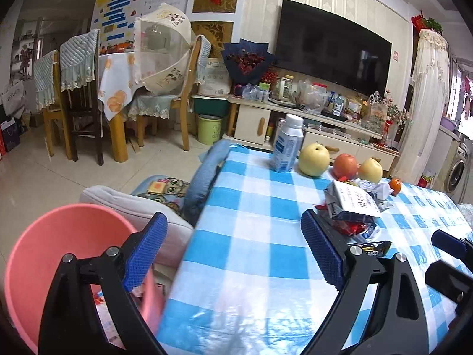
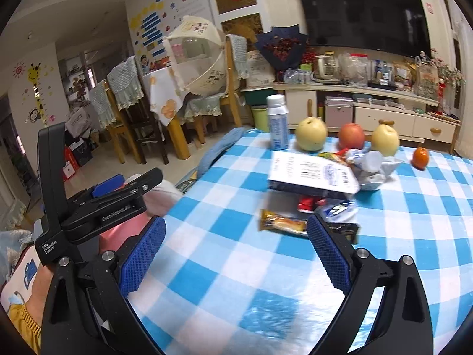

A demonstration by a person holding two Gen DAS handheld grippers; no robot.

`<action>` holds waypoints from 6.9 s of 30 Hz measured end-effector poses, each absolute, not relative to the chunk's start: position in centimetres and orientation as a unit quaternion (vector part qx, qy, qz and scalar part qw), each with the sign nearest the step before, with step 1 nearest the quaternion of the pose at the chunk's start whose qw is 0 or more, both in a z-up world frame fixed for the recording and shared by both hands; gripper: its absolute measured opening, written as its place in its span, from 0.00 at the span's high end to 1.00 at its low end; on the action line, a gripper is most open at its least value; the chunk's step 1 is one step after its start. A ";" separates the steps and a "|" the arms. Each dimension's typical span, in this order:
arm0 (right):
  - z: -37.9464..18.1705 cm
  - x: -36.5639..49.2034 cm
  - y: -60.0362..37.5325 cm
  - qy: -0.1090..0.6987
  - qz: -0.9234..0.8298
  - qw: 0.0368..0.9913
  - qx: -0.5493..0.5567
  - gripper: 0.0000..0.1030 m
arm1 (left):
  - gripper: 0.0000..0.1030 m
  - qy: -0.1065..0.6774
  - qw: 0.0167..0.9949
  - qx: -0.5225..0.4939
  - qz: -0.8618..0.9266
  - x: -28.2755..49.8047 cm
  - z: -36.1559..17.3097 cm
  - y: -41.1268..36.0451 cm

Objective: Collect trash

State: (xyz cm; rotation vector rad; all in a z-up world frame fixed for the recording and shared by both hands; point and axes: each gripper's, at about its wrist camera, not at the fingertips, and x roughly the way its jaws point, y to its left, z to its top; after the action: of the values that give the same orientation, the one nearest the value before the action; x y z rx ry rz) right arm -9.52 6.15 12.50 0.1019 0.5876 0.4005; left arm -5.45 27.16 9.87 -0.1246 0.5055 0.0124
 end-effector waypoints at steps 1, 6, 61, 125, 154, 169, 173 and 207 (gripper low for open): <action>12.4 -9.4 5.4 0.287 0.190 0.937 0.054 0.07 | 0.10 0.252 0.966 -0.063 0.001 -5.3 9.9 26.6; 12.0 -8.1 0.3 0.289 0.147 0.943 0.079 0.07 | 0.10 0.262 0.963 -0.059 -0.026 -4.8 10.3 23.9; 7.0 -0.6 -23.5 0.349 0.027 0.909 0.225 0.07 | 0.47 0.539 0.838 0.037 -0.073 18.2 0.9 -2.9; 3.8 0.2 -18.0 0.386 0.100 0.902 0.164 0.51 | 0.46 0.408 0.901 -0.132 -0.057 0.2 8.4 13.3; 13.5 -5.8 -2.1 0.298 0.245 0.910 0.149 0.52 | 0.46 0.327 0.927 -0.183 0.014 -5.7 10.8 31.0; 16.3 -5.9 21.2 0.317 0.399 0.853 0.112 0.52 | 0.46 0.294 0.916 -0.252 0.107 -9.6 10.6 43.8; 16.3 -6.1 26.0 0.317 0.415 0.848 0.092 0.51 | 0.46 0.290 0.909 -0.277 0.117 -10.2 10.1 46.2; 10.8 -10.3 19.4 0.307 0.247 0.918 -0.046 0.08 | 0.12 0.277 0.941 -0.171 0.088 -8.1 10.9 41.2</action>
State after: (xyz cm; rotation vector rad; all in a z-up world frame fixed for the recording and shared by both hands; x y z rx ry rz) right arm -10.25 19.39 10.77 -0.0938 0.6317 0.5073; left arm -8.08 41.20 10.85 -0.3481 0.5660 0.1799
